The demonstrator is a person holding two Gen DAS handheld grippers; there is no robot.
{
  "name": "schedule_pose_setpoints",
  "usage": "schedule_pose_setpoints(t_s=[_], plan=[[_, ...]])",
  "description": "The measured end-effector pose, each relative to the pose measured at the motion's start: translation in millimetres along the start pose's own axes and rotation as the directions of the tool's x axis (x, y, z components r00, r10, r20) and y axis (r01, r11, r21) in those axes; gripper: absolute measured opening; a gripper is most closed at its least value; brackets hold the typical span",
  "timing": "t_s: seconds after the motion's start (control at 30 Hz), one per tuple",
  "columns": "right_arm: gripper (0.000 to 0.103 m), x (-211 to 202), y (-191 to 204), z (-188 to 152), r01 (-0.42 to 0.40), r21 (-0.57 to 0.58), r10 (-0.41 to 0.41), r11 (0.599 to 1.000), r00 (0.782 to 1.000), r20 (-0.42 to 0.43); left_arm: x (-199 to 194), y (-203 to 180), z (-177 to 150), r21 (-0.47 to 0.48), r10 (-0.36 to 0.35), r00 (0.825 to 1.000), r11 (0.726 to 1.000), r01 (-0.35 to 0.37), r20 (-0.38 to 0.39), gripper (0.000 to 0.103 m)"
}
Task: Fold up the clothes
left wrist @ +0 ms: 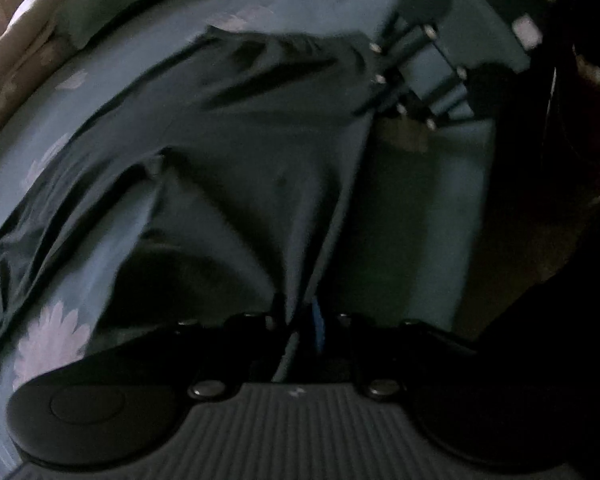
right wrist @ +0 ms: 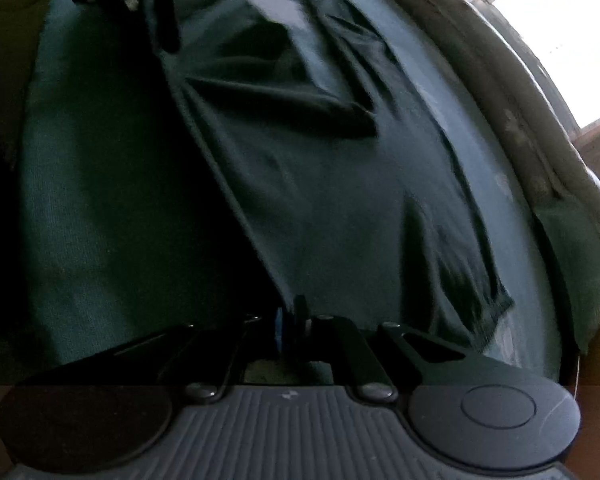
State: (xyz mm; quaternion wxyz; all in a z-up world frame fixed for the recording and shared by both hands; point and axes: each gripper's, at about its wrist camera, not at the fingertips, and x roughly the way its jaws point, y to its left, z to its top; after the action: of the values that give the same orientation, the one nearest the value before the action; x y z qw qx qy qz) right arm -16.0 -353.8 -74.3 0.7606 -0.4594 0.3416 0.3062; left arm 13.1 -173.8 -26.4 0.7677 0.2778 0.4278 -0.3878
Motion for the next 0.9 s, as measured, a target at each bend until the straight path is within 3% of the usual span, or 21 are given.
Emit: schedule_pose_setpoints(t_s=[0.17,0.23,0.3,0.37,0.43,0.53,0.63,0.7,0.87,0.9], plan=[[0.012,-15.5,-20.4,-20.7,0.017,0.166,-0.011,0.986,0.999,-0.034,-23.2,41.7,-11.8,-0.129,0.081,0.996,0.989,-0.074,0.045,0.039],[0.014,-16.2,-36.2,-30.8,0.020,0.282,-0.011,0.959,0.999,-0.033,-18.8,65.2,-14.9,-0.202,0.127,0.991,0.973,-0.115,0.051,0.044],[0.017,-19.7,-53.2,-42.4,0.013,0.409,-0.006,0.913,1.000,-0.019,-8.7,85.4,-17.8,-0.274,0.121,0.991,0.956,-0.103,0.049,0.046],[0.020,-16.2,-73.1,-54.1,-0.010,0.548,0.010,0.837,1.000,0.002,6.4,98.4,-16.2,-0.300,0.113,0.993,0.949,-0.095,0.045,0.048],[0.032,-9.3,-89.8,-66.4,-0.026,0.667,0.023,0.745,1.000,0.013,18.9,102.4,-14.5,-0.291,0.101,0.993,0.953,-0.082,0.053,0.054],[0.037,-8.4,-102.8,-94.8,-0.044,0.829,0.041,0.557,0.999,0.025,33.0,98.0,-9.9,-0.251,0.064,0.996,0.967,-0.047,0.062,0.060],[0.041,-8.8,-108.5,-118.2,-0.052,0.915,0.034,0.399,0.999,0.042,43.3,92.6,-5.0,-0.191,0.050,0.996,0.981,-0.035,0.072,0.067],[0.042,-9.6,-107.9,-127.7,-0.047,0.939,0.020,0.340,0.999,0.043,49.0,91.9,-2.2,-0.164,0.040,0.997,0.986,-0.028,0.071,0.067],[0.043,-6.3,-99.1,-125.0,-0.054,0.944,0.006,0.325,0.998,0.056,60.9,101.1,2.9,-0.163,0.008,0.999,0.987,0.000,0.045,0.065],[0.043,-5.5,-97.7,-123.3,-0.055,0.943,0.006,0.329,0.998,0.056,63.6,103.4,3.6,-0.168,0.000,0.999,0.986,0.006,0.035,0.057]])
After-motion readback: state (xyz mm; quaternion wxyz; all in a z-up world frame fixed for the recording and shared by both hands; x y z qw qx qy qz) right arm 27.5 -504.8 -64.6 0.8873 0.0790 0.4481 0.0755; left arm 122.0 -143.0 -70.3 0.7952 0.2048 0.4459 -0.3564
